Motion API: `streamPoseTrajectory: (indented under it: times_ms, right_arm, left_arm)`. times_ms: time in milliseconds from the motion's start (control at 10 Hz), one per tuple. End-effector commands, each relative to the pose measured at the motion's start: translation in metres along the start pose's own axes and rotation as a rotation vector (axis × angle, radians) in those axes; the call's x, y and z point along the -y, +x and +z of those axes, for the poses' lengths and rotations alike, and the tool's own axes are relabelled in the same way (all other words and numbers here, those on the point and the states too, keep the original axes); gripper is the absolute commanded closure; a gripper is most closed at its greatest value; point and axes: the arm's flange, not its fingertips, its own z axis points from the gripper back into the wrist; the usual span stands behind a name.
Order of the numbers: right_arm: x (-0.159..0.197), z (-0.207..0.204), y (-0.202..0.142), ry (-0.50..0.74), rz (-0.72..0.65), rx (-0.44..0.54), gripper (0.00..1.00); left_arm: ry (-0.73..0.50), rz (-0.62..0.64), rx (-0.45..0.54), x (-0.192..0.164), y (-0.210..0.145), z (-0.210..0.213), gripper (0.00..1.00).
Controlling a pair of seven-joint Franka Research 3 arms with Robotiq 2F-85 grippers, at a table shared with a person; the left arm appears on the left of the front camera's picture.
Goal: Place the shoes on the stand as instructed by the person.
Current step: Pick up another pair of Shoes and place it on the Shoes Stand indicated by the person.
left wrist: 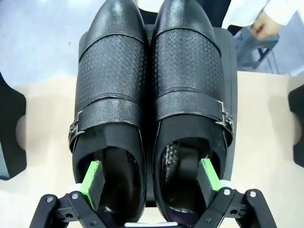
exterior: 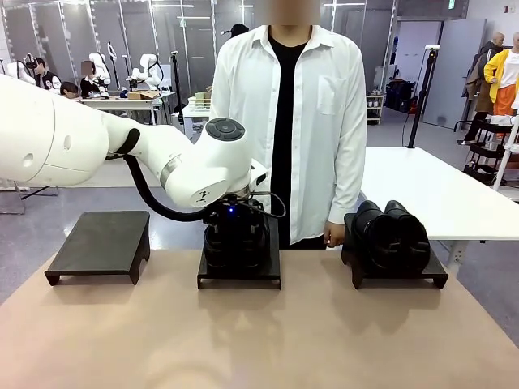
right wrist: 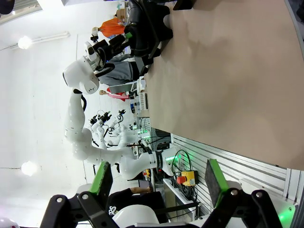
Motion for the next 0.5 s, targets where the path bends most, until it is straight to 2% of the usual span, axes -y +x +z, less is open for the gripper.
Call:
streamPoseTrajectory:
  times_ms: [0, 400]
  right_arm:
    - [-0.0025, -0.0017, -0.0043, -0.005, -0.006, -0.007, 0.00]
    - [-0.0025, -0.0017, -0.0043, -0.005, -0.006, -0.007, 0.00]
  left_arm:
    - [-0.001, -0.015, 0.012, 0.0011, -0.0006, -0.0038, 0.00]
    - [-0.001, -0.015, 0.012, 0.0011, -0.0006, -0.0038, 0.00]
